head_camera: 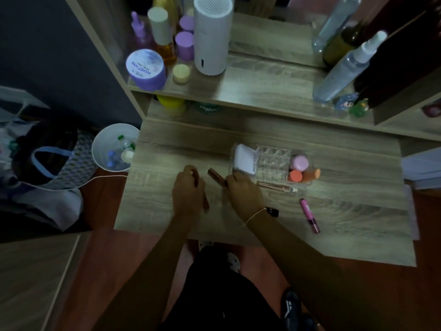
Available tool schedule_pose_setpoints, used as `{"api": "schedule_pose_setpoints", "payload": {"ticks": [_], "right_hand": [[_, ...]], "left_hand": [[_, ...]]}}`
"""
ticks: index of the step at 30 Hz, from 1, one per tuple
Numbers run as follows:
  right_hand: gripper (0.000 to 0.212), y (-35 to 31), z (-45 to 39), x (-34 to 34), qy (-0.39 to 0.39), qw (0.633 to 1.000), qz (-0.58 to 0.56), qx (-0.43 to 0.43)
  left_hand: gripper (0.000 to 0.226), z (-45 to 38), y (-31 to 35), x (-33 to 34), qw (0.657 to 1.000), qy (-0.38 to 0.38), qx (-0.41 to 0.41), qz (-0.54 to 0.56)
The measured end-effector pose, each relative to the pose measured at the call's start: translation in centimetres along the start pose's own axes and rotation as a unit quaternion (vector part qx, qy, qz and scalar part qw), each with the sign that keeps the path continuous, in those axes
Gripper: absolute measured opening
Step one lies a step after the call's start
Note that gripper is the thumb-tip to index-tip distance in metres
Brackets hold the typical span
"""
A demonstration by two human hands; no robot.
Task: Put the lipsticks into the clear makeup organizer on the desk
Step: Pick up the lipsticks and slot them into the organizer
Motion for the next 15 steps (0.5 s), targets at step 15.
{"api": "schedule_pose_setpoints", "payload": {"ticks": [15], "right_hand": [[0.041,2.5,2.4,-6.1,0.102,0.967,-0.232,0.026]], "left_hand": [[0.027,-1.8,7.2,-3.5,0.977,0.036,0.175,0.120]]}}
Point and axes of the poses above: each hand's wrist, its own z-axis away from the middle knuckle, its own x-axis out of the palm, y = z × x, the point moved 6 cm from there along -z, towards the middle knuckle, and after that the axes turned 11 degrees about -z, right-handed, at the moved point
